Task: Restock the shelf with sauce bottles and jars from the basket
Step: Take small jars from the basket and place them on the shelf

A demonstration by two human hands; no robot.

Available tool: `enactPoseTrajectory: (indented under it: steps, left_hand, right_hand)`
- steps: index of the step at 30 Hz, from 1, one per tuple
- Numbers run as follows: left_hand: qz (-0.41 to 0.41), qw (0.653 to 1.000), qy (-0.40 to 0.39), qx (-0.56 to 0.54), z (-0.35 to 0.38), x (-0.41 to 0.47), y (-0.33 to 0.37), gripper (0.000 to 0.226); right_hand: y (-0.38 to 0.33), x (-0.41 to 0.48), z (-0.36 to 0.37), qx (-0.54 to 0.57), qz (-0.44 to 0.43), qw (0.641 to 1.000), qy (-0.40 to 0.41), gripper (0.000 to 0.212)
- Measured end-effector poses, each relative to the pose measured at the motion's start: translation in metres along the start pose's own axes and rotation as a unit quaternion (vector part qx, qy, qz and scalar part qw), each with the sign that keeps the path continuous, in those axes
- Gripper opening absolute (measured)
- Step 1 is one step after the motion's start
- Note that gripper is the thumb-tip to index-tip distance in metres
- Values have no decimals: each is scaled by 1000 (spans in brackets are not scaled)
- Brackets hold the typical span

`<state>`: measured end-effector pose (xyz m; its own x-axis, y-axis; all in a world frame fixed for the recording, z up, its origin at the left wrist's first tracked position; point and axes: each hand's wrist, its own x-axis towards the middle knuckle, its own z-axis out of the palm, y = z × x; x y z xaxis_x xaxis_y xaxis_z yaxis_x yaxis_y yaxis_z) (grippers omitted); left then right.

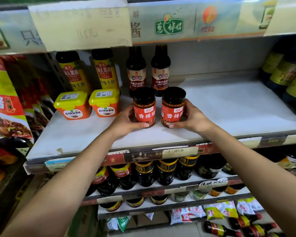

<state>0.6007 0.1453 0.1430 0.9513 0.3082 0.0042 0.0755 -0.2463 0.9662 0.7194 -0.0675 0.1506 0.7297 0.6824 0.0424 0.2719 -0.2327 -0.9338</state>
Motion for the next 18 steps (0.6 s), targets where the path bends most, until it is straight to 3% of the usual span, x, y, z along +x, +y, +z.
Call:
enactPoseTrajectory:
  steps: [18]
  left_hand:
    - [8,1000,-2,-22,-2,3,-3,62]
  right_hand:
    - [1,10,-6,-22,29,998,58,88]
